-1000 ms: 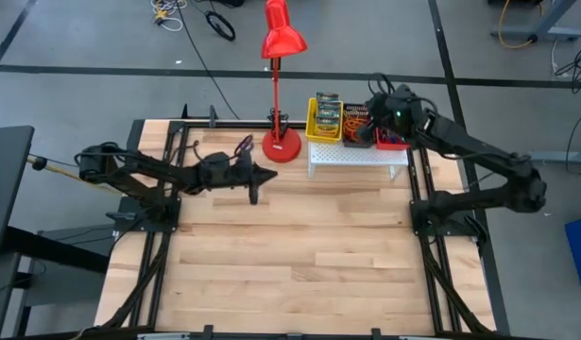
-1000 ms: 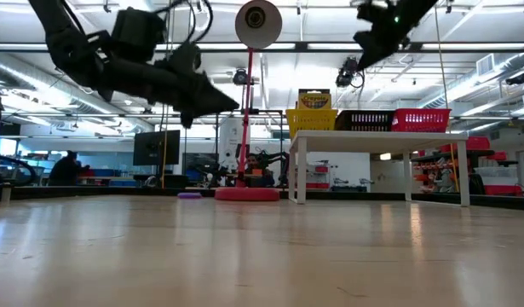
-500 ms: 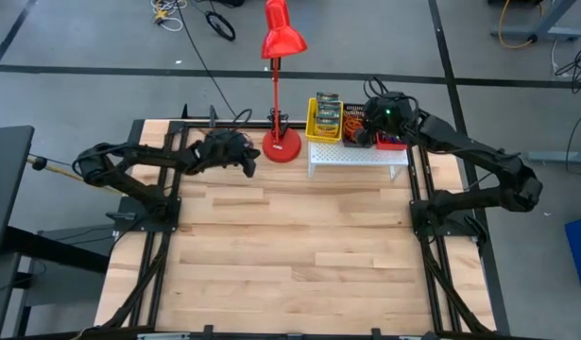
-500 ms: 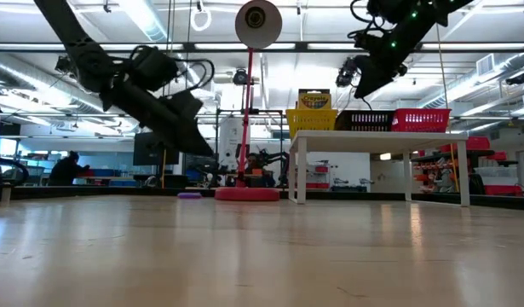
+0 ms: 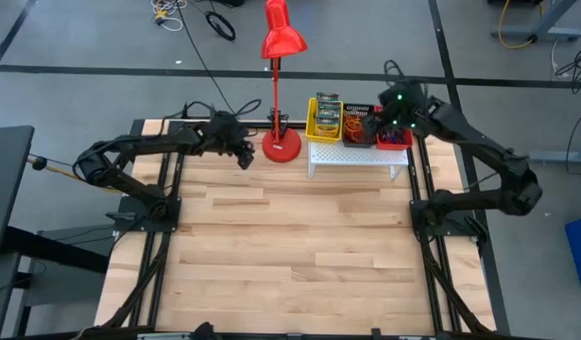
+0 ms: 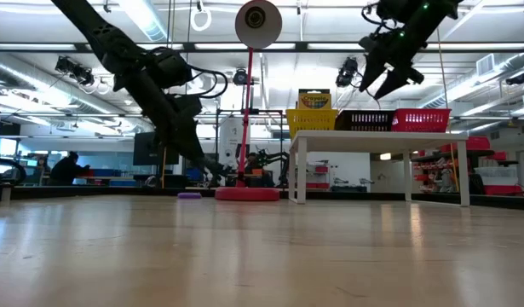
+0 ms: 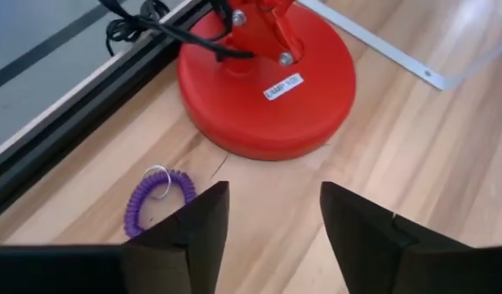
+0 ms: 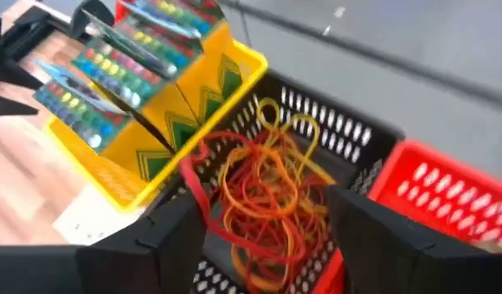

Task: Pick & Place Office Desk Supplies
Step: Put the red rubber band into the black bin on the shelf, then put the purple spring keychain into the red bin on the shelf

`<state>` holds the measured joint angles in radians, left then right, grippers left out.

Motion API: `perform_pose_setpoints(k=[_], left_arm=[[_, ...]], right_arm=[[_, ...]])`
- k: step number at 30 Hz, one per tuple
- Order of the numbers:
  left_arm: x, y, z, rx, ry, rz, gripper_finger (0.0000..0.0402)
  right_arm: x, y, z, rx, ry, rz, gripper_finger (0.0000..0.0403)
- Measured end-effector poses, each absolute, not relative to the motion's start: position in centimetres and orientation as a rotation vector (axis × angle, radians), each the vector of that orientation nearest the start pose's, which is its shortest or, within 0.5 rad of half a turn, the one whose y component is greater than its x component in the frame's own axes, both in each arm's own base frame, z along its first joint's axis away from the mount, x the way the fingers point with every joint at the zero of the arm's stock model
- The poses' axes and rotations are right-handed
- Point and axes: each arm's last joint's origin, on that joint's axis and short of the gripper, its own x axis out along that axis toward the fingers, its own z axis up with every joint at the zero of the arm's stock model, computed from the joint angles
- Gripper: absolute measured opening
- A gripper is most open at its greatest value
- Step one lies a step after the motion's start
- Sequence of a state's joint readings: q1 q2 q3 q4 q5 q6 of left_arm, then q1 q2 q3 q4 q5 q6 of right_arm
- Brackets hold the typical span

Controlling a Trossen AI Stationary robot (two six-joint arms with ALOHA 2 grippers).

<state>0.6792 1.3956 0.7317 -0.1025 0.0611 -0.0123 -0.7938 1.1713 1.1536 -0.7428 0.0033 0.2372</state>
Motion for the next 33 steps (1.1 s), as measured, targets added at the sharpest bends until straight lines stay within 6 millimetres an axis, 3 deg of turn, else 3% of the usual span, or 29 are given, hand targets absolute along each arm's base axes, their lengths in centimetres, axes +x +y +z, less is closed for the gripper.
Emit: perform_pose_setpoints(k=[6, 11, 18, 21, 24, 31, 33], left_arm=[[21.4, 17.1, 19.6, -0.284, 0.767, 0.559, 0.0208], [21.3, 17.0, 19.6, -0.302, 0.78, 0.562, 0.0206], [21.2, 16.8, 19.3, -0.318, 0.813, 0.552, 0.0205], [21.1, 16.8, 19.3, -0.302, 0.818, 0.554, 0.0204], [21.2, 16.9, 19.1, -0.3, 0.828, 0.552, 0.0196], [21.6, 18.0, 16.6, -0.251, 0.93, 0.521, 0.0167], [21.8, 18.9, 16.2, -0.241, 0.958, 0.555, 0.0163]], right_arm=[[14.9, -18.6, 32.7, 0.722, 0.626, -0.834, 0.026], [15.1, -20.1, 32.4, 0.796, 0.621, -0.808, 0.0265], [15.5, -20.3, 35.6, 0.723, 0.646, -0.75, 0.0288], [15.5, -18.6, 37.2, 0.617, 0.679, -0.687, 0.0274], [15.6, -15.6, 37.6, 0.482, 0.683, -0.618, 0.0219], [14.8, -7.7, 34.6, 0.341, 0.543, -0.409, 0.0026], [14.5, -5.9, 33.7, 0.309, 0.485, -0.346, 0.0011]])
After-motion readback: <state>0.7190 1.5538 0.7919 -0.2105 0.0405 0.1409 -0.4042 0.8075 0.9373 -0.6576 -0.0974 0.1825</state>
